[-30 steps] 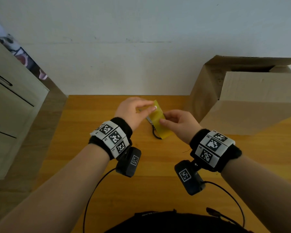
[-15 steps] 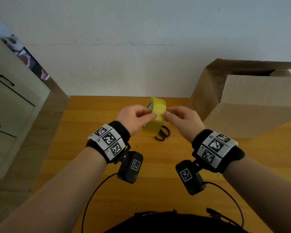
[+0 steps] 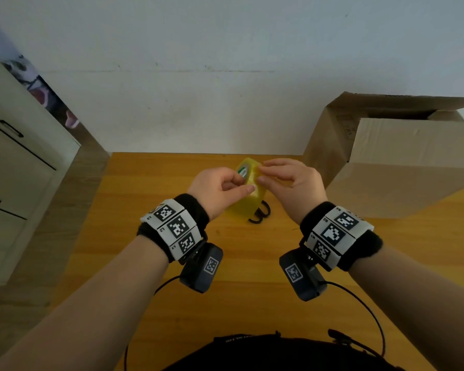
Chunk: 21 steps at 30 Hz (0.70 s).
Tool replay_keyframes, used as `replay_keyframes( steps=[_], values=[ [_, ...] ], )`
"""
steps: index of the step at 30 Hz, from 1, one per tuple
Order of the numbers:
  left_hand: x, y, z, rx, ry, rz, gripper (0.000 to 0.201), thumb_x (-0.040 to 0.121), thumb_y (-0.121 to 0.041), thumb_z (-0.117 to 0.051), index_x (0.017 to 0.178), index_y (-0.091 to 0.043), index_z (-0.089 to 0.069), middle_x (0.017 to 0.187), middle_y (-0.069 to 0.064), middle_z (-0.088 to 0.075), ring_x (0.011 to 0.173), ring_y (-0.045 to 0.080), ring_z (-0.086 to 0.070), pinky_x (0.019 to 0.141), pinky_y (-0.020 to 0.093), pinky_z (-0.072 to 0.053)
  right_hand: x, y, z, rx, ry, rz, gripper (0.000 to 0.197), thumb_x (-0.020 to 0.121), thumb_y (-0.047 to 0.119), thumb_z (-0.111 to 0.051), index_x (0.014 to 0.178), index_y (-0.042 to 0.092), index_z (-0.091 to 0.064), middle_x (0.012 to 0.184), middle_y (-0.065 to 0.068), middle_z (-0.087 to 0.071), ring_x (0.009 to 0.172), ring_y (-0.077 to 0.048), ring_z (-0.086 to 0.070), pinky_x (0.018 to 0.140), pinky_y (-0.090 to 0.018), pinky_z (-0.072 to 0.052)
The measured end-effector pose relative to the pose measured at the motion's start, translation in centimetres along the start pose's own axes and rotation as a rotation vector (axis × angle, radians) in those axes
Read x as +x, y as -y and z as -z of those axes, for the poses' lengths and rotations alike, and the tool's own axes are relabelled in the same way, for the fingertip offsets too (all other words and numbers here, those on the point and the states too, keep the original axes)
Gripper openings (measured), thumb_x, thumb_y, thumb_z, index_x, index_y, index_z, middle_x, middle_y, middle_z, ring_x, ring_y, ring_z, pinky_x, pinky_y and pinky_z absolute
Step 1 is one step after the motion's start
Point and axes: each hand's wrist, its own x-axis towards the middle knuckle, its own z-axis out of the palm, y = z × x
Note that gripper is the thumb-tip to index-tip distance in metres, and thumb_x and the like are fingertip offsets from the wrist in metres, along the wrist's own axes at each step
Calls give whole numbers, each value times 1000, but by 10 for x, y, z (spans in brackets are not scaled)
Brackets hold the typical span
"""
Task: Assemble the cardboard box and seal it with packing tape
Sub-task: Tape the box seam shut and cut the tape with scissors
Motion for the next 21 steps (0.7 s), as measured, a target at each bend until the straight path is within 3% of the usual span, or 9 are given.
replay_keyframes(
  steps=[5, 7, 11, 14, 17, 21],
  values=[
    [-3, -3, -5, -86, -27, 21, 21, 82, -35, -64, 93, -17, -65, 83, -8, -66, 79, 6, -62, 68, 15, -48, -4, 0, -2, -43, -145, 162, 6, 81, 16, -69, 82, 15, -74, 88, 7, -63, 89, -9, -59, 79, -15, -46],
    [-5, -5, -8, -167, -3, 46, 28, 80, -36, -65, 98, -15, -64, 88, -5, -67, 82, 9, -64, 71, 19, -50, -6, 3, 0, -72, -151, 163, 7, 83, 15, -65, 80, 13, -71, 83, 7, -62, 80, -7, -57, 70, -11, -45],
    [-12, -13, -17, -331, 154, 110, 32, 80, -28, -67, 104, -15, -51, 87, 2, -70, 76, 15, -67, 70, 28, -54, -6, 3, 8, -131, -99, 69, 12, 88, 17, -58, 79, 13, -66, 75, 9, -58, 69, -4, -53, 61, -13, -42],
    [-16, -22, -23, -499, 243, 154, 19, 87, -22, -59, 100, -13, -49, 74, 7, -70, 61, 16, -68, 59, 27, -57, -10, -2, 15, -169, -84, 37, 12, 89, 19, -56, 80, 14, -62, 70, 9, -57, 65, -8, -54, 59, -19, -43],
    [-14, -29, -26, -357, 237, 102, 20, 88, -31, -55, 88, -11, -55, 63, 4, -67, 48, 9, -64, 49, 19, -52, -24, -13, 24, -165, -89, -25, 12, 92, 19, -52, 82, 14, -56, 71, 1, -63, 65, -16, -61, 61, -31, -52],
    [-9, -34, -40, -121, 283, 83, 38, 86, -47, -51, 89, -10, -59, 63, 0, -67, 49, 9, -62, 52, 21, -53, -40, -27, 38, -121, -92, -138, 13, 93, 20, -51, 81, 16, -53, 76, -2, -67, 71, -18, -65, 68, -36, -56]
  ],
)
